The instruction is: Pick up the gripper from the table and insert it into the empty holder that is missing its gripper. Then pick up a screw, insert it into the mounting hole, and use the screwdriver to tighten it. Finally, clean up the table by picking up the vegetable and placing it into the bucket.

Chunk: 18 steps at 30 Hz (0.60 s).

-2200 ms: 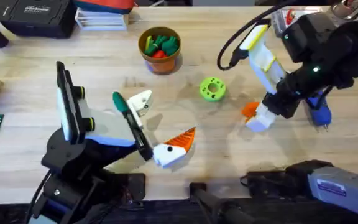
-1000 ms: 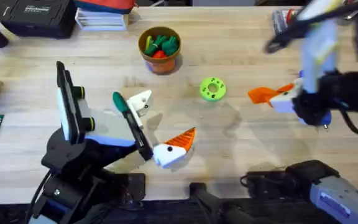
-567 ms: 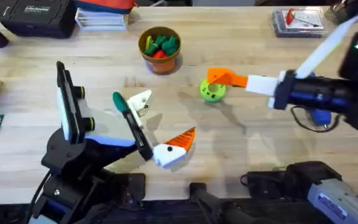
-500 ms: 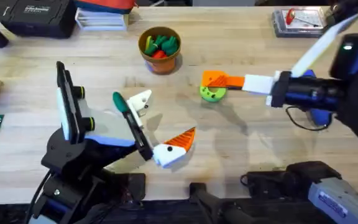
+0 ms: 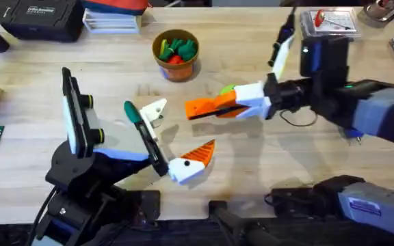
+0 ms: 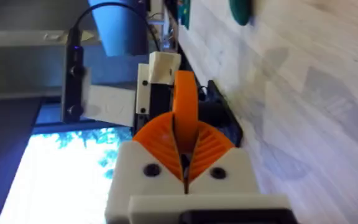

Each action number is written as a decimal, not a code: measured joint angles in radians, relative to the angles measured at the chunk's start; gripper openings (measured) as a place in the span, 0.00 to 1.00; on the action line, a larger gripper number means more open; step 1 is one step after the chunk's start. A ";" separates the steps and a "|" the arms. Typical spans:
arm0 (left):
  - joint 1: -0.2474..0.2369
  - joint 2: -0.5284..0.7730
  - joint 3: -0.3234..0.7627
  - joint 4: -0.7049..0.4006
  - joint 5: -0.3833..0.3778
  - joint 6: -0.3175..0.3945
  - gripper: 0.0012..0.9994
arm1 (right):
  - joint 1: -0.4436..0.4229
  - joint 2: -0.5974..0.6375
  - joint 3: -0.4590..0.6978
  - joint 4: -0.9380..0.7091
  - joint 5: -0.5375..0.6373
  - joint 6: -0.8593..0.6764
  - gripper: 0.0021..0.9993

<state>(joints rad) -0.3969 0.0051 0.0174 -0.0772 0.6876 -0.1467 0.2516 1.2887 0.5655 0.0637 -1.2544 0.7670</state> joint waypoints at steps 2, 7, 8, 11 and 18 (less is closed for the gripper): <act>0.000 0.000 0.000 0.000 0.000 0.000 0.99 | 0.027 0.037 0.000 0.098 -0.020 0.058 0.00; 0.000 0.000 0.000 0.000 0.000 0.000 0.99 | 0.088 0.100 0.000 0.277 -0.042 0.194 0.00; 0.000 0.000 0.000 0.000 0.000 0.000 0.99 | 0.097 0.109 0.000 0.291 -0.041 0.213 0.00; 0.000 0.000 0.000 0.000 0.000 0.000 0.99 | 0.120 0.132 0.000 0.300 -0.040 0.258 0.00; 0.000 0.000 0.000 0.000 -0.009 0.000 0.99 | 0.174 0.145 0.012 0.397 -0.026 0.344 0.00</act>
<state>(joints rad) -0.3969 0.0055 0.0174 -0.0772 0.6784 -0.1471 0.4256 1.4334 0.5778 0.4610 -1.2804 1.1111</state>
